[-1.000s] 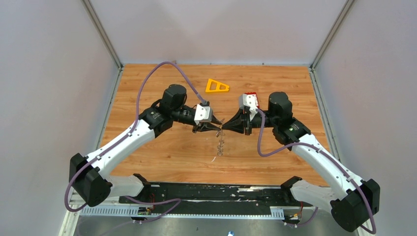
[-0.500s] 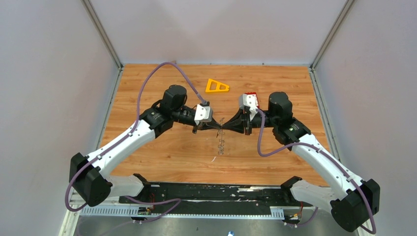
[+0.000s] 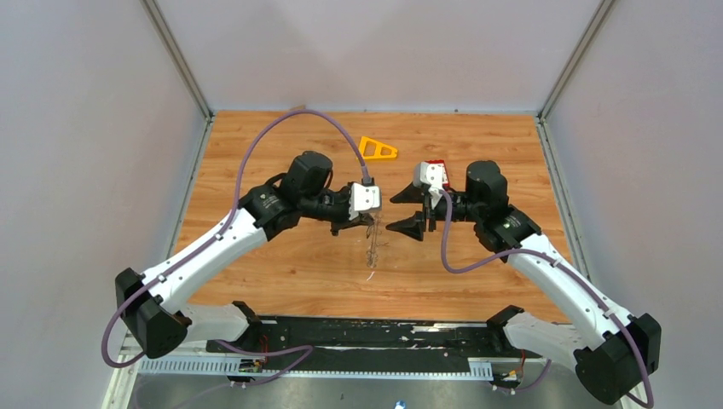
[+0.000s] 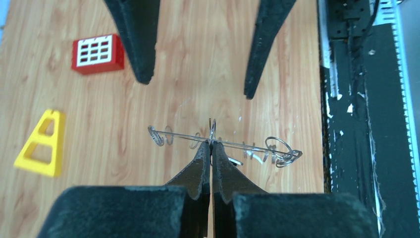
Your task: Put the keys on the keyring
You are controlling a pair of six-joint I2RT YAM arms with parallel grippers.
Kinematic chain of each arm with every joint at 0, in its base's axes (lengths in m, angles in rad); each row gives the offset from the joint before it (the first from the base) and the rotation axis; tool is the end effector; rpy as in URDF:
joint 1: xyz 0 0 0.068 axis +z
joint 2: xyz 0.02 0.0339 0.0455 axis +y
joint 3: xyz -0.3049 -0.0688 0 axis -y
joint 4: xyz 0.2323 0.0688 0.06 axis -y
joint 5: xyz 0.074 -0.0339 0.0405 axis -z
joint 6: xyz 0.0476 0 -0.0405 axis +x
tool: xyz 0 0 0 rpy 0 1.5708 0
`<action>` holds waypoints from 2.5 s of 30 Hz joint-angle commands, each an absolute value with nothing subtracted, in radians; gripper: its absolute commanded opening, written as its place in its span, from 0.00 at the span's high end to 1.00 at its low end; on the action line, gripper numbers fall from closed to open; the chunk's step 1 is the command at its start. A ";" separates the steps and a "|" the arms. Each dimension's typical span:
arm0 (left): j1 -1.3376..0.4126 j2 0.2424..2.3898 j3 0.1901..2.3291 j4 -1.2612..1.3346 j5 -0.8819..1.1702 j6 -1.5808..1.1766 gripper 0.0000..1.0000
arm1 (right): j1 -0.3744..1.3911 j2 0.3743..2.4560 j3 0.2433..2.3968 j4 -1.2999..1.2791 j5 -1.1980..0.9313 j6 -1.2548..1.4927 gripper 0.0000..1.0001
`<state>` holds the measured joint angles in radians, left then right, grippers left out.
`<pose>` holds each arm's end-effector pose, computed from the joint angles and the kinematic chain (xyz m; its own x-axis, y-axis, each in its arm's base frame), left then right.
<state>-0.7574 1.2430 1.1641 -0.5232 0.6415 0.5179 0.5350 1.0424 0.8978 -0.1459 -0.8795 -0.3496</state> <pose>0.1625 -0.1928 0.3802 0.0923 0.4586 -0.8839 0.9934 0.0188 0.1135 0.1575 0.1360 0.3728 0.0973 -0.1962 -0.9757 -0.9864 0.1117 -0.1208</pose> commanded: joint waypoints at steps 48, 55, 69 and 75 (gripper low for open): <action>-0.854 1.509 1.837 -1.241 0.426 0.320 1.00 | 0.570 1.261 0.920 0.307 -1.106 0.031 0.65; -0.854 1.474 1.798 -1.204 0.429 0.314 1.00 | 0.573 1.266 0.913 0.311 -1.123 0.030 0.72; -0.854 1.457 1.773 -1.170 0.427 0.304 1.00 | 0.585 1.275 0.914 0.311 -1.152 0.030 0.86; -0.854 1.447 1.766 -1.153 0.420 0.298 1.00 | 0.590 1.281 0.912 0.303 -1.157 0.023 0.87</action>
